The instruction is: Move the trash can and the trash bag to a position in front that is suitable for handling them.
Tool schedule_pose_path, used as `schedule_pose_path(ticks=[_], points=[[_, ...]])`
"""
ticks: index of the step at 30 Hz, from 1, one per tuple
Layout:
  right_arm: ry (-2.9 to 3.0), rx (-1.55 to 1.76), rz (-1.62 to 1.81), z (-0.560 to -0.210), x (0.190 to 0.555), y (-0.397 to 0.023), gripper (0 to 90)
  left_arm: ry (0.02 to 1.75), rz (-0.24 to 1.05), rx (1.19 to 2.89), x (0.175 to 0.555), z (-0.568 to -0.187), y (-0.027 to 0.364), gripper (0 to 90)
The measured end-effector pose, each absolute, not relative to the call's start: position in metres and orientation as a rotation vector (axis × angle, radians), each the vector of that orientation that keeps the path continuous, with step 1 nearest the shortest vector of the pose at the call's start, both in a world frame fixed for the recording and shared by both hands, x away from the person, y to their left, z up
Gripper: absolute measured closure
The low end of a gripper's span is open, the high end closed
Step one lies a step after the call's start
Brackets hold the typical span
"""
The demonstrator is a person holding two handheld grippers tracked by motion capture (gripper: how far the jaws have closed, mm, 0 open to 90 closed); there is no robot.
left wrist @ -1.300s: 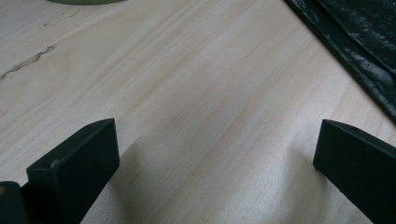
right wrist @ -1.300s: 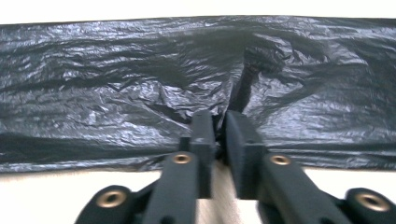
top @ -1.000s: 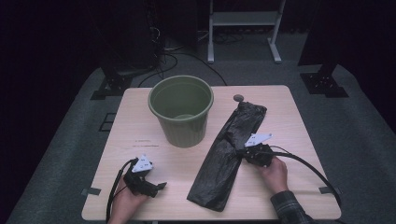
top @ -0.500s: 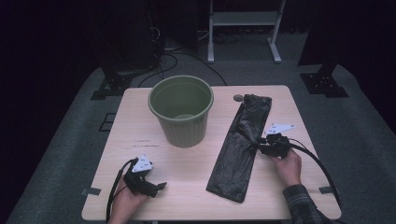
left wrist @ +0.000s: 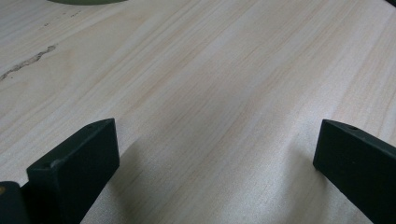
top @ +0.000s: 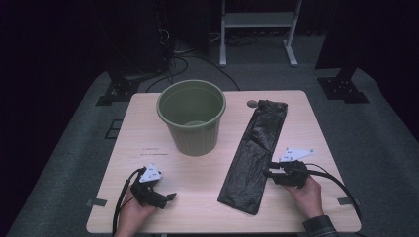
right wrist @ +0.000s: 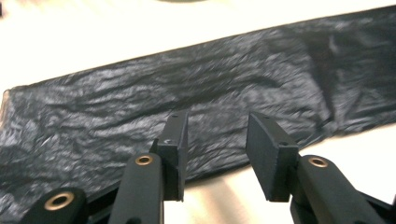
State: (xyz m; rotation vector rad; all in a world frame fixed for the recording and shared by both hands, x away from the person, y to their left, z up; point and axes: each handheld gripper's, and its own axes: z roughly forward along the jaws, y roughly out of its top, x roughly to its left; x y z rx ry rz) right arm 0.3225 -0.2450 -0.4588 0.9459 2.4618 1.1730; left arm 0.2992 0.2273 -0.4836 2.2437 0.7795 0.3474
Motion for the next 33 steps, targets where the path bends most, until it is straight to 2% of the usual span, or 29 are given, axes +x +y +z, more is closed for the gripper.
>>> schedule_pose_path(ticks=[7, 9, 12, 13, 14, 16, 26, 33], points=[[2.519, 0.936, 1.111, -0.473, 0.322, -0.235, 57.7, 0.779, 0.347, 2.244, 0.299, -0.484, 0.227, 0.0], [2.529, 0.934, 1.077, -0.476, 0.322, -0.234, 62.7, 0.779, 0.347, 2.244, 0.299, -0.484, 0.227, 0.0], [2.52, 0.923, 1.068, -0.476, 0.32, -0.234, 76.6, 0.78, 0.347, 2.244, 0.299, -0.484, 0.227, 0.0], [2.52, 0.923, 1.068, -0.476, 0.32, -0.234, 76.6, 0.78, 0.347, 2.244, 0.299, -0.484, 0.227, 0.0], [2.521, 0.914, 1.069, -0.477, 0.319, -0.234, 84.2, 0.779, 0.347, 2.244, 0.299, -0.484, 0.227, 0.0], [2.531, 0.899, 1.072, -0.477, 0.318, -0.233, 90.0, 0.779, 0.347, 2.244, 0.299, -0.484, 0.227, 0.0], [2.525, 0.94, 1.011, -0.473, 0.316, -0.244, 90.0, 0.779, 0.347, 2.244, 0.299, -0.484, 0.227, 0.0], [2.461, 1.02, 0.998, -0.465, 0.311, -0.271, 90.0, 0.779, 0.348, 2.244, 0.299, -0.484, 0.227, 0.0]])
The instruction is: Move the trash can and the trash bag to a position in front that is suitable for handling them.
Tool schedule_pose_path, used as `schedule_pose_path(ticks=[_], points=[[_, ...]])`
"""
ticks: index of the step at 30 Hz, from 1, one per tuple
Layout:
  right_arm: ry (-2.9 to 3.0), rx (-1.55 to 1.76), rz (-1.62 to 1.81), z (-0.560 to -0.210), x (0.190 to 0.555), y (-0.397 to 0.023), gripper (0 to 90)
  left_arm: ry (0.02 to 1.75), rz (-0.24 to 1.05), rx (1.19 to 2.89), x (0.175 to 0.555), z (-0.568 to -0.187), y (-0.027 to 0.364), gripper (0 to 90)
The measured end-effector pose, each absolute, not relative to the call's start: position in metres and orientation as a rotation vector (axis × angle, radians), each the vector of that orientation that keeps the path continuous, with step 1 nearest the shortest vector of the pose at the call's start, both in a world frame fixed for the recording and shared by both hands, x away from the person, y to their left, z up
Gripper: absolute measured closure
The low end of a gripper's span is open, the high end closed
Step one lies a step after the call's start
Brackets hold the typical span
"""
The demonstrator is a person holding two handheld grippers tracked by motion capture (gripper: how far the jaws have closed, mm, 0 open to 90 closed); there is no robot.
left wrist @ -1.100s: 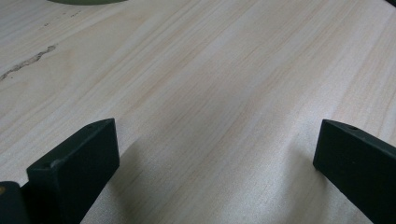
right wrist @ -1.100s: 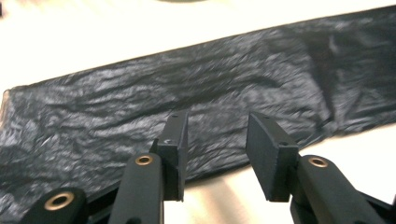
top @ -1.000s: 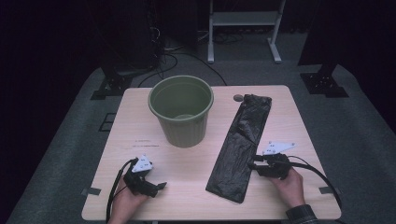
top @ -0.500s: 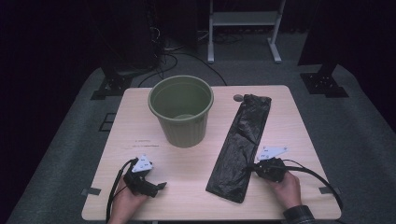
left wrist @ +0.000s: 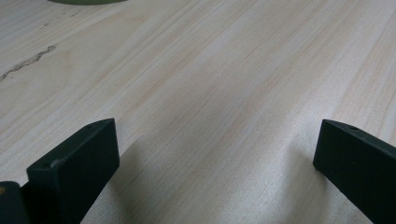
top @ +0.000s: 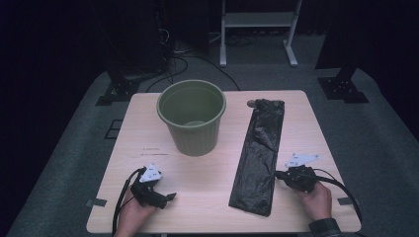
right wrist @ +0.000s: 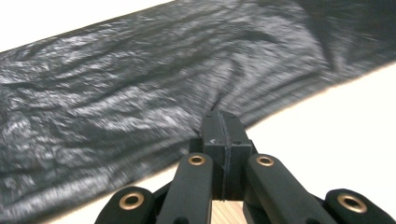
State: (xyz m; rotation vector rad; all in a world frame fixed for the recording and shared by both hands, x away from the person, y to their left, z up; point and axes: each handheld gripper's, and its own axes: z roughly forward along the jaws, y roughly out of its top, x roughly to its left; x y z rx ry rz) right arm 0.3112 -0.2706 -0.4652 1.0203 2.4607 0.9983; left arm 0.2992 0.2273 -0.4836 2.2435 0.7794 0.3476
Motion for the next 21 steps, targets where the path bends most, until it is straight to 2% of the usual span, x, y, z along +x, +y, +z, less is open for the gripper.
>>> schedule_pose_path(ticks=[4, 6, 7, 8, 9, 10, 11, 14, 17, 21], points=[[2.422, 1.069, 1.025, -0.462, 0.308, -0.284, 90.0, 0.779, 0.347, 2.244, 0.299, -0.484, 0.227, 0.0], [2.402, 1.082, 1.064, -0.462, 0.304, -0.289, 78.8, 0.779, 0.347, 2.244, 0.299, -0.484, 0.227, 0.0], [2.402, 1.082, 1.064, -0.462, 0.304, -0.289, 78.8, 0.779, 0.347, 2.244, 0.299, -0.484, 0.227, 0.0], [2.421, 1.081, 1.073, -0.464, 0.303, -0.286, 68.7, 0.779, 0.347, 2.244, 0.299, -0.484, 0.227, 0.0], [2.423, 1.078, 1.074, -0.466, 0.302, -0.283, 64.8, 0.779, 0.347, 2.244, 0.299, -0.484, 0.227, 0.0], [2.423, 1.078, 1.074, -0.466, 0.302, -0.283, 64.8, 0.779, 0.347, 2.244, 0.299, -0.484, 0.227, 0.0], [2.449, 1.072, 1.096, -0.469, 0.303, -0.278, 58.0, 0.779, 0.347, 2.244, 0.299, -0.484, 0.227, 0.0], [2.461, 1.05, 1.112, -0.471, 0.306, -0.27, 51.1, 0.779, 0.347, 2.244, 0.299, -0.484, 0.227, 0.0], [2.477, 1.039, 1.139, -0.474, 0.308, -0.264, 46.1, 0.779, 0.347, 2.244, 0.299, -0.484, 0.227, 0.0], [2.499, 1.005, 1.076, -0.477, 0.309, -0.257, 47.3, 0.779, 0.347, 2.244, 0.299, -0.484, 0.227, 0.0]])
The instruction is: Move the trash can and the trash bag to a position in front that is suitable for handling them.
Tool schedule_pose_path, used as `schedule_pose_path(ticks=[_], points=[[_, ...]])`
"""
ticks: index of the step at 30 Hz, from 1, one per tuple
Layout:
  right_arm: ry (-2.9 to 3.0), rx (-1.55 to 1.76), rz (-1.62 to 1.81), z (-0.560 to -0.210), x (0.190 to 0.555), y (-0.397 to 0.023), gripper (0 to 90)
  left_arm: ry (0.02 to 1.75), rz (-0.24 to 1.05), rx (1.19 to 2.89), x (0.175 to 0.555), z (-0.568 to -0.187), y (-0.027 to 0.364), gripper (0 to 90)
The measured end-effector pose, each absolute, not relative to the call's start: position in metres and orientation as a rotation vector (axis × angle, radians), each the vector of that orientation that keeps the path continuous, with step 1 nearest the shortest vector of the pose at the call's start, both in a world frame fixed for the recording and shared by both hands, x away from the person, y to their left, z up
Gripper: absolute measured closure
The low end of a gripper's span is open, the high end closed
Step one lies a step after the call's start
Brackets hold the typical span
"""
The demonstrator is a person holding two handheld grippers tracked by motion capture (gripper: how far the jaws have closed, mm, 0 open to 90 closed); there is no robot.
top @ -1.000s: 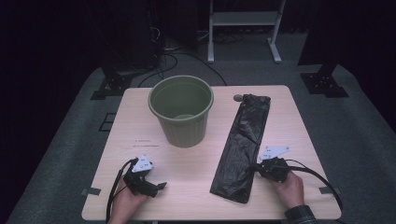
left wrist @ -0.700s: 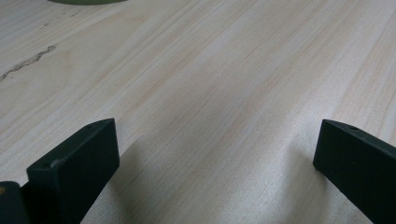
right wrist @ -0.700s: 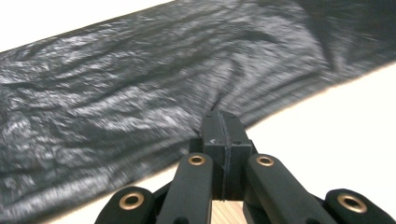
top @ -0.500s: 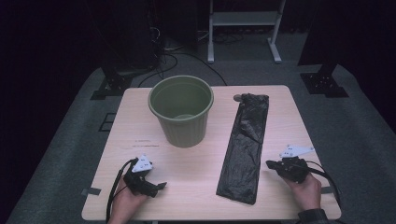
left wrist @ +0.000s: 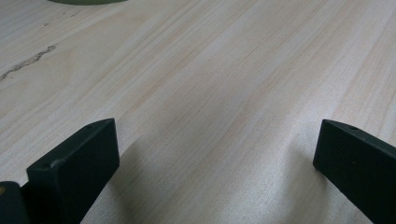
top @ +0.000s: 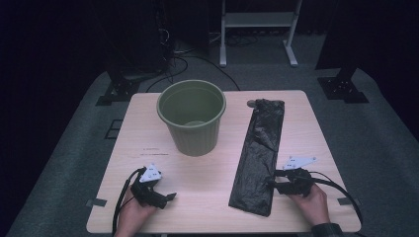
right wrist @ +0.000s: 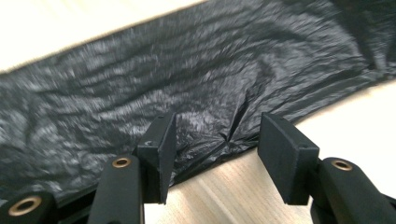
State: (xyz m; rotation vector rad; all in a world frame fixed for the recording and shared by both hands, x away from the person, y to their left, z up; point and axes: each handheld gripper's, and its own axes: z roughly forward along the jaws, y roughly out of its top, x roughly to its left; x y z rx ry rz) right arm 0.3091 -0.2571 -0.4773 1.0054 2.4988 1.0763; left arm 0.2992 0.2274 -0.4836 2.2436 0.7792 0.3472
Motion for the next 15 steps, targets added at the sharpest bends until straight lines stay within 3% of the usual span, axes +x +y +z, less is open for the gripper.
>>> schedule_pose_path(ticks=[7, 10, 15], points=[[2.488, 0.967, 1.064, -0.4773, 0.3043, -0.2537, 83.4, 0.779, 0.348, 2.244, 0.2992, -0.4836, 0.2274, 0.0], [2.496, 0.967, 1.061, -0.4769, 0.3037, -0.2539, 88.3, 0.779, 0.347, 2.244, 0.2992, -0.4836, 0.2273, 0.0], [2.495, 0.977, 1.005, -0.4741, 0.3027, -0.2613, 88.3, 0.779, 0.347, 2.244, 0.2993, -0.4836, 0.2274, 0.0]])
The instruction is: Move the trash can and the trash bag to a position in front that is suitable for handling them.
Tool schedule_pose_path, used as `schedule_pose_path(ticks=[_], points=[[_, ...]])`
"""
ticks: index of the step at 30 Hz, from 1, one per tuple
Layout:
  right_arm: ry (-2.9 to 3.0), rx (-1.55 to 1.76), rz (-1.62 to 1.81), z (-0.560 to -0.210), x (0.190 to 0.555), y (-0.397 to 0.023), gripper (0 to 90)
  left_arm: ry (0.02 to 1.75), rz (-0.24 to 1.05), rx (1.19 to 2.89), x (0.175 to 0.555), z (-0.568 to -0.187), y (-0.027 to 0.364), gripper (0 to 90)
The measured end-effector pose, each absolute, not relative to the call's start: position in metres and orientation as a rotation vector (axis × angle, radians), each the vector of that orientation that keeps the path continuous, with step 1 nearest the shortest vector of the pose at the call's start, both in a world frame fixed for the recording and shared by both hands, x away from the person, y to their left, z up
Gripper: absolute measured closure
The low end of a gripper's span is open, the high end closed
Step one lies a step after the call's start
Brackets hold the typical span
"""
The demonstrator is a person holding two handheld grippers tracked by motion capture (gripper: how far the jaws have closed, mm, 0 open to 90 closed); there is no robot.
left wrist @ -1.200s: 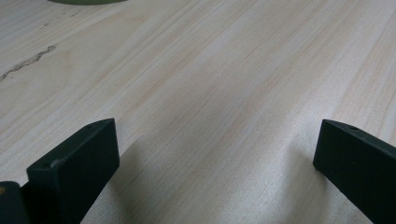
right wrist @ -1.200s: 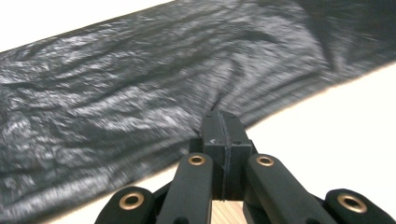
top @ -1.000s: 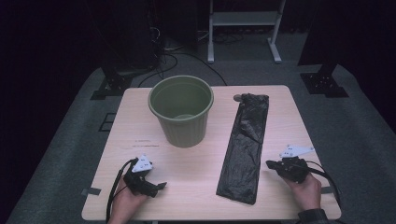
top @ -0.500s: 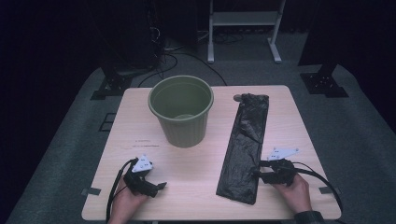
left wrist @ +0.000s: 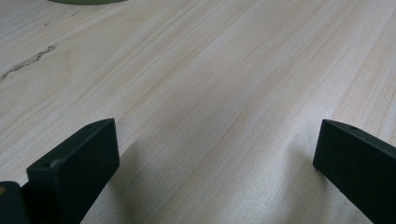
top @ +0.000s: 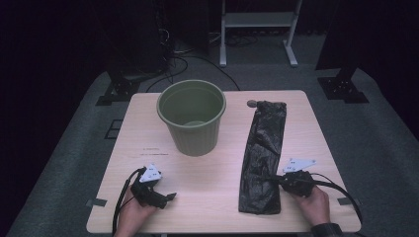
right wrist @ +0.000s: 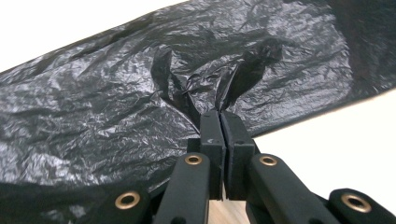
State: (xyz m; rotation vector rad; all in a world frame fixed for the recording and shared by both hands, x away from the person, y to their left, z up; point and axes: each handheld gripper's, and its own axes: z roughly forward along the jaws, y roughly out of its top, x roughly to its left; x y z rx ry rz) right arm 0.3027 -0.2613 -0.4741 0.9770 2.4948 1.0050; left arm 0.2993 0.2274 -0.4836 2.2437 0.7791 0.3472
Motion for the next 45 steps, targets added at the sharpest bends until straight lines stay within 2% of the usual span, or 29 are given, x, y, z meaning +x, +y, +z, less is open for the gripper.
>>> schedule_pose_path(ticks=[11, 27, 30, 31, 32, 33, 35, 37, 38, 40, 41, 43, 44, 45], points=[[2.436, 1.043, 0.933, -0.467, 0.298, -0.29, 88.4, 0.779, 0.347, 2.244, 0.299, -0.484, 0.227, 0.0], [2.3, 1.213, 0.872, -0.466, 0.277, -0.359, 86.4, 0.782, 0.348, 2.243, 0.3, -0.484, 0.227, 0.0], [2.261, 1.23, 0.873, -0.465, 0.273, -0.366, 76.2, 0.782, 0.349, 2.243, 0.3, -0.484, 0.227, 0.0], [2.261, 1.23, 0.873, -0.465, 0.273, -0.366, 76.2, 0.782, 0.349, 2.243, 0.3, -0.484, 0.227, 0.0], [2.231, 1.231, 0.891, -0.462, 0.272, -0.368, 66.2, 0.783, 0.349, 2.243, 0.3, -0.484, 0.227, 0.0], [2.231, 1.231, 0.891, -0.462, 0.272, -0.368, 66.2, 0.783, 0.349, 2.243, 0.3, -0.484, 0.227, 0.0], [2.2, 1.217, 0.938, -0.456, 0.27, -0.366, 54.7, 0.784, 0.349, 2.242, 0.3, -0.484, 0.227, 0.0], [2.198, 1.213, 0.952, -0.455, 0.27, -0.363, 51.2, 0.784, 0.349, 2.243, 0.3, -0.484, 0.227, 0.0], [2.208, 1.194, 0.974, -0.455, 0.272, -0.357, 40.9, 0.784, 0.349, 2.243, 0.3, -0.484, 0.227, 0.0], [2.235, 1.184, 0.98, -0.456, 0.275, -0.348, 34.2, 0.783, 0.349, 2.243, 0.3, -0.484, 0.227, 0.0], [2.235, 1.184, 0.98, -0.456, 0.275, -0.348, 34.2, 0.783, 0.349, 2.243, 0.3, -0.484, 0.227, 0.0], [2.254, 1.174, 0.98, -0.458, 0.28, -0.34, 22.5, 0.784, 0.35, 2.242, 0.3, -0.484, 0.227, 0.0], [2.266, 1.181, 0.955, -0.46, 0.284, -0.333, 13.9, 0.784, 0.35, 2.242, 0.3, -0.484, 0.227, 0.0], [2.266, 1.181, 0.955, -0.46, 0.284, -0.333, 13.9, 0.784, 0.35, 2.242, 0.3, -0.484, 0.227, 0.0]])
